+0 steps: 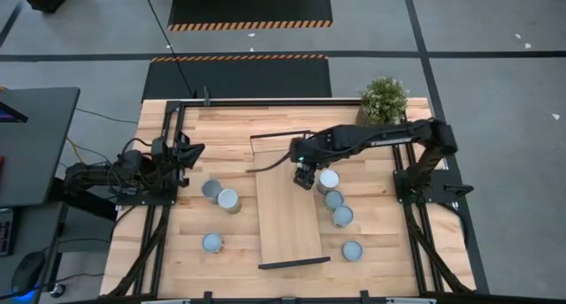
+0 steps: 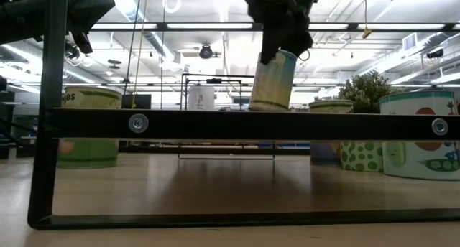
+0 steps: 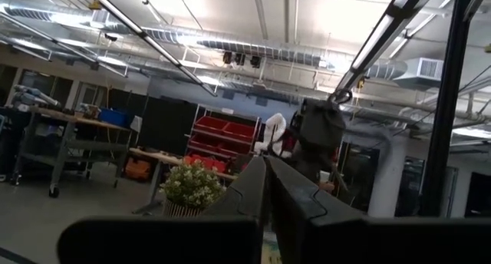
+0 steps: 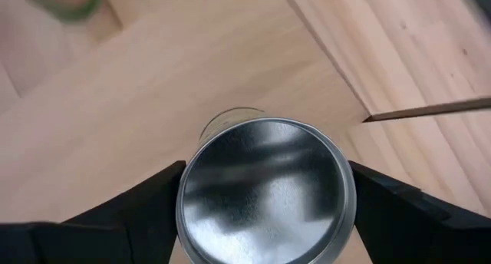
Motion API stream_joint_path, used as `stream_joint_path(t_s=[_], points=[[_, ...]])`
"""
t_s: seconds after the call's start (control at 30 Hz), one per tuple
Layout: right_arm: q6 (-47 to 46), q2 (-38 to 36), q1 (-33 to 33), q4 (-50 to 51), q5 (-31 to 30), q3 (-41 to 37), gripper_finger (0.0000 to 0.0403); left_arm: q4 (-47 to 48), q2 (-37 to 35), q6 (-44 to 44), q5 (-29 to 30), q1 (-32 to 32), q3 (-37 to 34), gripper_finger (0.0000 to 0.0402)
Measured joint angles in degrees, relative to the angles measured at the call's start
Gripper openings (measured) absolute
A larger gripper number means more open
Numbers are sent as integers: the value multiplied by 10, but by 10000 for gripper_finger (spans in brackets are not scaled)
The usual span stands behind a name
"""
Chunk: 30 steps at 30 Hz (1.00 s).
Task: Pick and place cans onto a shelf
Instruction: Put the canned carrots on the shelf
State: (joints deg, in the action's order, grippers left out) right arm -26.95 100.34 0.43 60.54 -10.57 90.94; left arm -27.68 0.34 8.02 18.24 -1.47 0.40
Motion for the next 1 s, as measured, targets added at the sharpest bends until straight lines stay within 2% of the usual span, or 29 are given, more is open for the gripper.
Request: stream_joint_path(t_s=[0.2,0.33,0.47,0.6,0.77,1.0], points=[[-14,89,-11,81,-25,107,329,2,0,-12,0,0,0,23],[-24,127,-21,115,-32,143,329,5,0,-12,0,0,0,23],[-7,144,-29,120,-8,148,333,5,0,-12,0,0,0,23],[5,149,-33,106,8,148,357,5,0,-11,0,0,0,23],[10,149,-35,93,-1,148,379,6,0,-10,0,0,0,23],[13,146,-29,87,-27,168,379,6,0,-10,0,0,0,23]])
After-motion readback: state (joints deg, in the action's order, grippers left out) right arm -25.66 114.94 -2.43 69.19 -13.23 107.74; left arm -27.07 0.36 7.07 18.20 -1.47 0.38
